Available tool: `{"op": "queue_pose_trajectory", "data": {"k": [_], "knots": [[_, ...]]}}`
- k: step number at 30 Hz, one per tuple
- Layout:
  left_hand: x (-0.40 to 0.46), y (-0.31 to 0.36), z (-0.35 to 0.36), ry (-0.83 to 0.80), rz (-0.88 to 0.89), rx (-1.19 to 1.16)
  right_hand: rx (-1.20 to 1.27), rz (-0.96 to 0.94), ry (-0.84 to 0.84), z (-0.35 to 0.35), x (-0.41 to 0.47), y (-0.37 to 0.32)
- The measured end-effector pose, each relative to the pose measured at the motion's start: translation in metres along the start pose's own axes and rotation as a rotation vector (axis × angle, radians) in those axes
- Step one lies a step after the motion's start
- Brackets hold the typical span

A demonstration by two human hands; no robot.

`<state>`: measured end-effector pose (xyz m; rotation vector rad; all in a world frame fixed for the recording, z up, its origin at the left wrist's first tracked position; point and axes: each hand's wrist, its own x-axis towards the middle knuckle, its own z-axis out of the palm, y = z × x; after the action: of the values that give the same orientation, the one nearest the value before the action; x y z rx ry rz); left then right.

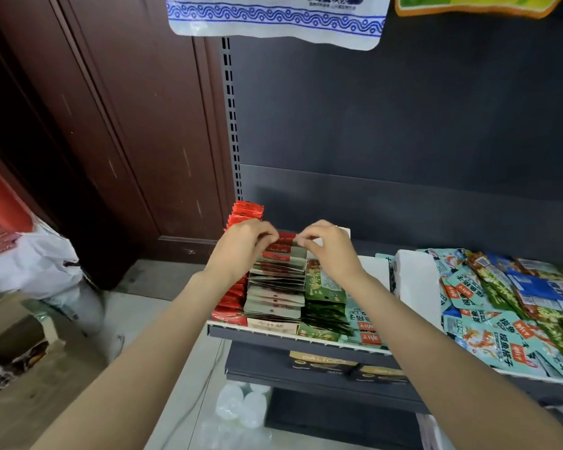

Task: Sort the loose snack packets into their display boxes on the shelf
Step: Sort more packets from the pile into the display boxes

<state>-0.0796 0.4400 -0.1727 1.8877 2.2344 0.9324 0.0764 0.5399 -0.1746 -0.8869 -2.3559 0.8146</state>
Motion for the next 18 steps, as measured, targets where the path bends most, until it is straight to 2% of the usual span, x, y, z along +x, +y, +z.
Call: {"op": "queue_pose_trajectory", "data": {"k": [2, 6, 9, 14, 18], "knots": [[0.002, 0.004, 0.002, -0.050, -0.020, 0.092, -0.026, 0.013, -0.025, 0.002, -0.002, 0.005], [0.005, 0.021, 0.010, 0.081, -0.017, 0.194, 0.073, 0.011, -0.003, -0.011, -0.008, 0.008], [0.008, 0.048, 0.027, 0.120, 0.019, 0.198, 0.175, 0.045, 0.085, -0.035, -0.020, 0.022], [0.020, 0.123, 0.082, 0.038, 0.152, 0.091, 0.176, 0.123, 0.203, -0.090, -0.053, 0.077], [0.030, 0.212, 0.150, -0.097, 0.106, 0.039, 0.091, 0.331, 0.325, -0.144, -0.098, 0.155]]}}
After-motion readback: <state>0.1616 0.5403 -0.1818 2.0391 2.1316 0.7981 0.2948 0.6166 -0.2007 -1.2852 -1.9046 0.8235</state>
